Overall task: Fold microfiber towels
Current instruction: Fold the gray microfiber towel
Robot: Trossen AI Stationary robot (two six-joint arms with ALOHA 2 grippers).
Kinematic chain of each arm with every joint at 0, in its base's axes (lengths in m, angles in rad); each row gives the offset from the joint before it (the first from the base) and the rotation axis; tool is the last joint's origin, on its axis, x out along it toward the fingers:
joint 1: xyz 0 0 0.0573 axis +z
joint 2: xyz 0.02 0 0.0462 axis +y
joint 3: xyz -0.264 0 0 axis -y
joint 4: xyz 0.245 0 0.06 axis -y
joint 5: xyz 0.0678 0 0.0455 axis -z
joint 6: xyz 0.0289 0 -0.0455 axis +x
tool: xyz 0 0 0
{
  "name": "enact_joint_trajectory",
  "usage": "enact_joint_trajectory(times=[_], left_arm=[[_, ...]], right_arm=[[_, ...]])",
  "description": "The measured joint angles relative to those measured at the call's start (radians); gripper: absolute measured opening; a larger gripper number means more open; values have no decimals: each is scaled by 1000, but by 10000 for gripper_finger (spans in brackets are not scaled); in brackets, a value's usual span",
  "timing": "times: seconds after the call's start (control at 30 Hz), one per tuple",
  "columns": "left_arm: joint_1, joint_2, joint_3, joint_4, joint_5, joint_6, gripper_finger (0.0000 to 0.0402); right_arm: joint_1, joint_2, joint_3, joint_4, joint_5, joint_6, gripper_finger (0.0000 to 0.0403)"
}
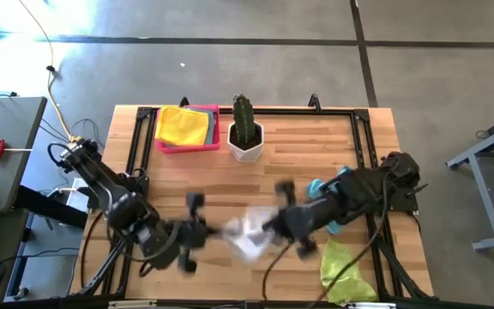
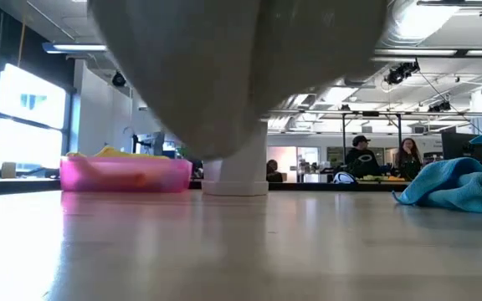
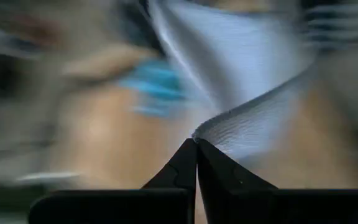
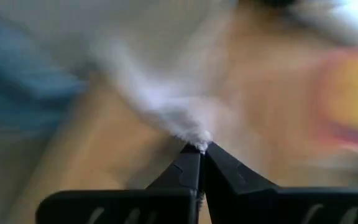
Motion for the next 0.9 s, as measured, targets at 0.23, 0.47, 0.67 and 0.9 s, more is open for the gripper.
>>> enact_joint_trajectory(times=[0.23,0.47,0.67,0.9], left_arm=[[18,-19,2,64,-494,64,0],[6,-22,0,187,227,63,0],[12,-26,0,128,-284,97,0],[9,-25,0,85,-189,99,0]], right_arm=[[-18,-17,52,2,672,50,0],[-13,-8,45,-19,-254,67,0],[-10,-8,45,-105,196,94,0],[-22,-7,45,-205,184,149,0]])
